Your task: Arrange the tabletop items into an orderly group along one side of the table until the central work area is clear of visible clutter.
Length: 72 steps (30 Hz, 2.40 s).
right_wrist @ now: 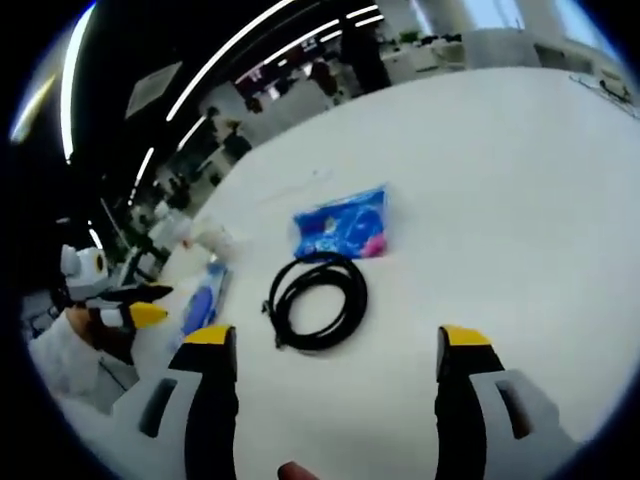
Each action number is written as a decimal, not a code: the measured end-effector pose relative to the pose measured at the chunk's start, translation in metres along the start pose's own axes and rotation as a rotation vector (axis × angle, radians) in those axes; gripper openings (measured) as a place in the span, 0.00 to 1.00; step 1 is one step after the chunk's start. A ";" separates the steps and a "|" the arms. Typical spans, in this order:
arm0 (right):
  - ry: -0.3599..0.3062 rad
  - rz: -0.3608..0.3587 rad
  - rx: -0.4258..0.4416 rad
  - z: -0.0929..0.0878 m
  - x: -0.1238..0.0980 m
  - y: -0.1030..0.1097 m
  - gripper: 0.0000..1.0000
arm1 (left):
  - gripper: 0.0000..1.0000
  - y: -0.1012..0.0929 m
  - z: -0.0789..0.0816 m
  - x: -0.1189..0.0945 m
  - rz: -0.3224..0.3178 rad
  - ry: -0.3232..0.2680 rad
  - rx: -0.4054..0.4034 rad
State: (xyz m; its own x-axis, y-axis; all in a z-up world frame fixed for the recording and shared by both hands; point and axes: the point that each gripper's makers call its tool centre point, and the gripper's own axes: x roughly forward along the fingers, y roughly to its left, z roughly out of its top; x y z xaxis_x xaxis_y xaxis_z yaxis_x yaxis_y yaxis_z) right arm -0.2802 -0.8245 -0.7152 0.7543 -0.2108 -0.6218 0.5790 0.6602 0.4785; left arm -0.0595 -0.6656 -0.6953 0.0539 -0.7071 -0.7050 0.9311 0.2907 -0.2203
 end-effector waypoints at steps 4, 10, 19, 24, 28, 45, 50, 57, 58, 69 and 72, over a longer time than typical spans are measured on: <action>0.010 -0.010 0.017 -0.009 -0.003 -0.002 0.80 | 0.86 0.011 -0.014 -0.014 0.028 -0.021 -0.050; 0.011 -0.007 0.013 -0.010 -0.005 0.001 0.81 | 0.86 0.024 -0.033 -0.030 0.056 -0.029 -0.104; 0.017 0.028 -0.016 -0.009 -0.005 0.013 0.81 | 0.86 0.045 -0.052 -0.051 0.100 -0.034 -0.163; 0.020 0.022 -0.015 -0.006 -0.004 0.011 0.80 | 0.85 0.059 -0.064 -0.058 0.133 -0.025 -0.201; 0.007 0.018 -0.007 -0.001 -0.006 0.008 0.80 | 0.85 0.063 -0.068 -0.061 0.146 -0.020 -0.214; 0.000 0.026 -0.024 0.006 -0.007 0.012 0.80 | 0.84 0.063 -0.071 -0.063 0.146 -0.036 -0.245; 0.014 0.052 -0.062 0.016 0.002 0.023 0.77 | 0.82 0.063 -0.085 -0.063 0.146 -0.024 -0.298; 0.039 0.150 -0.180 0.038 0.026 0.067 0.74 | 0.78 0.064 -0.097 -0.062 0.149 -0.039 -0.409; 0.042 0.157 -0.190 0.039 0.028 0.070 0.74 | 0.78 0.063 -0.099 -0.061 0.150 -0.040 -0.420; 0.138 0.340 -0.486 0.066 0.082 0.158 0.69 | 0.69 0.048 -0.120 -0.048 0.124 -0.038 -0.580; 0.174 0.385 -0.552 0.064 0.098 0.178 0.69 | 0.64 0.050 -0.121 -0.044 0.132 -0.050 -0.600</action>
State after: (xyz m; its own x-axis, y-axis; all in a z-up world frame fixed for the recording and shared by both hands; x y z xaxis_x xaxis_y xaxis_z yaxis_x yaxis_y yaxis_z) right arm -0.0832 -0.7738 -0.6511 0.7870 0.2000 -0.5836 0.0031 0.9447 0.3280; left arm -0.0593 -0.5420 -0.7561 0.1850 -0.6658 -0.7229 0.5508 0.6794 -0.4848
